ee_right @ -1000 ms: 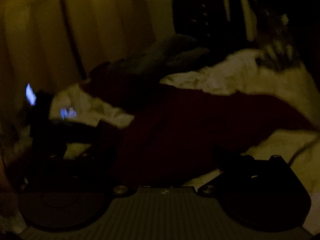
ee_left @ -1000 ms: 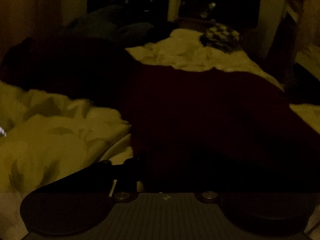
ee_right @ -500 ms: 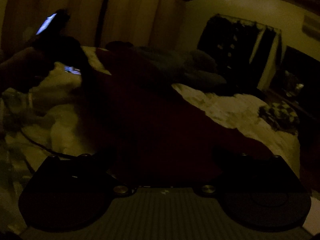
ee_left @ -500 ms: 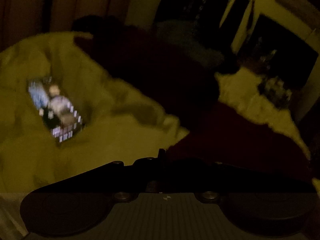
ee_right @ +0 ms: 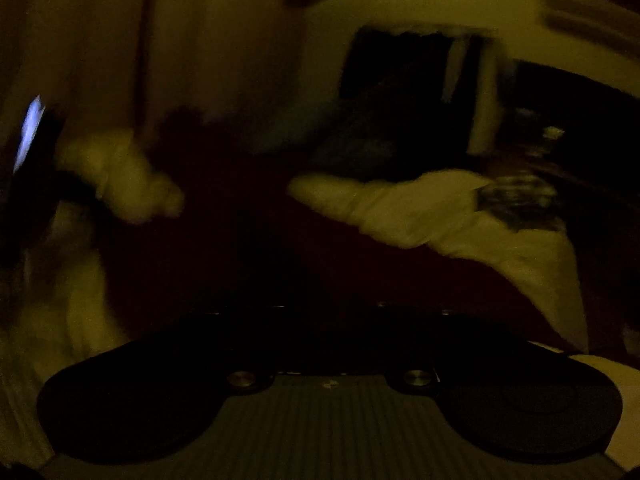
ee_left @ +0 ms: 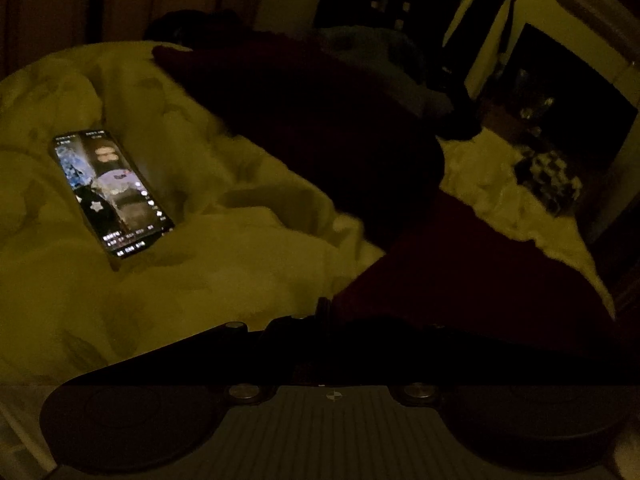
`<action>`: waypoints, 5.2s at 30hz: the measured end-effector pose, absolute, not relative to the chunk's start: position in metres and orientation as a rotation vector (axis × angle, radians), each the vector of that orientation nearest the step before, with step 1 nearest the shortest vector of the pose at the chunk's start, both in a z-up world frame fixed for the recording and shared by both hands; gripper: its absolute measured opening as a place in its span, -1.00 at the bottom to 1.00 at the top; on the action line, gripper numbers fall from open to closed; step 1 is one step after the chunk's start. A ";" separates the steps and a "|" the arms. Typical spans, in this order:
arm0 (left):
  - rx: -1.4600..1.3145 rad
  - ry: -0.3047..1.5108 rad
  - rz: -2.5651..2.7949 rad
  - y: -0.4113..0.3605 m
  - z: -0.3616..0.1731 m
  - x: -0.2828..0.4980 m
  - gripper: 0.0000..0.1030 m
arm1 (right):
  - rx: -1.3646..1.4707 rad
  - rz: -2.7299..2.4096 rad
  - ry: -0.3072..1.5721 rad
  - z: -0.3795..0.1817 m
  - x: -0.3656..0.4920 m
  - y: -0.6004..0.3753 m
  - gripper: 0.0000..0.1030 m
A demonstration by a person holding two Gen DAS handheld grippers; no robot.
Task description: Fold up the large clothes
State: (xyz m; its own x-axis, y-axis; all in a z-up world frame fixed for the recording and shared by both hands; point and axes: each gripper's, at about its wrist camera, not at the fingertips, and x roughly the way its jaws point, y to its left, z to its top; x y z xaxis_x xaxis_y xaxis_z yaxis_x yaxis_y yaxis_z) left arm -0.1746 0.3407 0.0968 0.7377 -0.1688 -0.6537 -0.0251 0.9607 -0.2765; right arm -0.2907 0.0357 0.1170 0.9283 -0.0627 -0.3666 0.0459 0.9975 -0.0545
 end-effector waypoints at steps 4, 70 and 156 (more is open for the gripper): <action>-0.282 0.737 -0.079 0.345 0.100 -0.173 -0.24 | 0.202 -0.182 0.153 0.170 -0.358 -0.030 -0.97; -0.177 0.806 -0.057 0.327 0.082 -0.166 0.74 | 0.212 -0.289 0.409 0.124 -0.354 -0.029 -0.56; 0.291 0.777 -0.779 0.141 0.130 -0.267 1.00 | 0.262 -0.157 0.433 0.173 -0.385 -0.085 -0.14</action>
State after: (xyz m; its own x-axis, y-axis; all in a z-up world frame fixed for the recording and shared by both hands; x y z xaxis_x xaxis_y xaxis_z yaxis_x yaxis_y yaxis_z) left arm -0.2673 0.1414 0.1297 0.4573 -0.5199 -0.7215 0.7229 0.6899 -0.0389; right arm -0.3846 -0.0851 0.1730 0.8962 -0.0945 -0.4335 0.2055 0.9543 0.2169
